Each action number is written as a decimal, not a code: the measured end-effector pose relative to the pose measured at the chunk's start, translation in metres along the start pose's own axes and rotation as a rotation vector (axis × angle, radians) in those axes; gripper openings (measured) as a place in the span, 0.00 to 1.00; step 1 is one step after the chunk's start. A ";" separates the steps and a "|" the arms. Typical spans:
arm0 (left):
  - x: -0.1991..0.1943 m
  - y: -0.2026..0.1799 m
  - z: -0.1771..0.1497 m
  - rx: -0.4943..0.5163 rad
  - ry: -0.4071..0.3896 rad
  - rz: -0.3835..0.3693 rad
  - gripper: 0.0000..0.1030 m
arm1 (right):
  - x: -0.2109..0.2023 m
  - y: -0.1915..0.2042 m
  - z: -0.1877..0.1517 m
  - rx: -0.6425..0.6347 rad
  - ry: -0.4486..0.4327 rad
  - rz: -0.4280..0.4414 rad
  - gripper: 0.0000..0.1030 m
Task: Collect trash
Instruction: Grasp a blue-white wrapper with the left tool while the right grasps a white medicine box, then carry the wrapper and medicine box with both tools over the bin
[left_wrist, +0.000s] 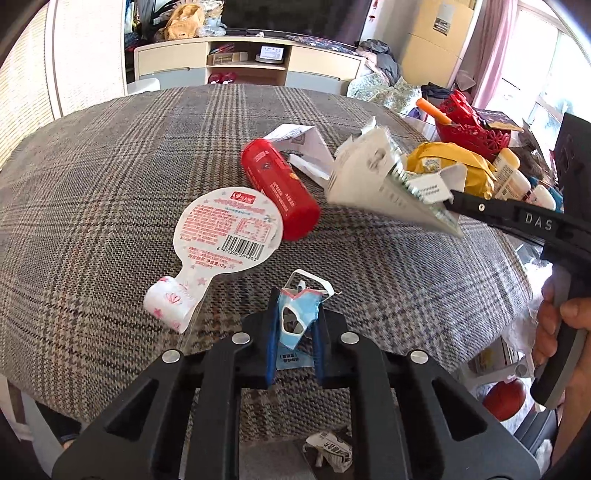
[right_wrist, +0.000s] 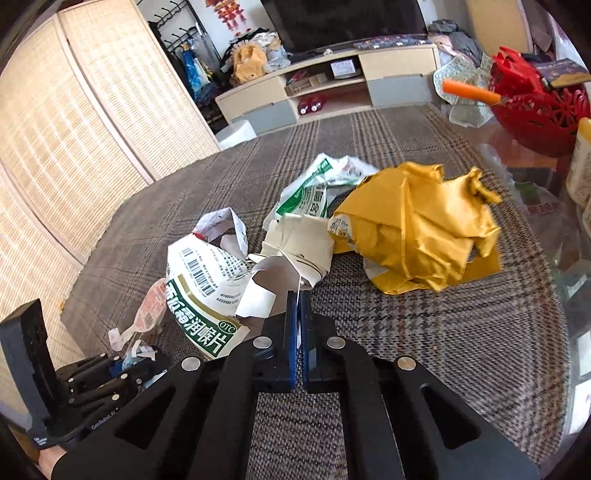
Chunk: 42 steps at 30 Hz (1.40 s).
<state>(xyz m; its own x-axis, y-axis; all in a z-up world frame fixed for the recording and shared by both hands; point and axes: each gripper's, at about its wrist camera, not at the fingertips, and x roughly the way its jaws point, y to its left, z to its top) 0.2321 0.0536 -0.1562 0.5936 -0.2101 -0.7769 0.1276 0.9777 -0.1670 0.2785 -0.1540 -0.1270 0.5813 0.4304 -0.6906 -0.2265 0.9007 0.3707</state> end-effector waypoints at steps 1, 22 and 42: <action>-0.004 -0.002 -0.001 0.006 -0.003 0.002 0.12 | -0.005 -0.002 0.001 0.000 -0.006 -0.002 0.03; -0.090 -0.084 -0.086 0.030 -0.010 -0.078 0.12 | -0.142 -0.014 -0.096 0.016 -0.059 -0.081 0.03; -0.021 -0.099 -0.202 -0.037 0.218 -0.140 0.13 | -0.102 -0.037 -0.209 0.063 0.137 -0.146 0.03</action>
<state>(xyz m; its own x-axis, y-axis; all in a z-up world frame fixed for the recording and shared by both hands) 0.0464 -0.0384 -0.2462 0.3867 -0.3428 -0.8561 0.1651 0.9391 -0.3015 0.0642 -0.2193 -0.2001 0.4914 0.3035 -0.8163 -0.0957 0.9504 0.2958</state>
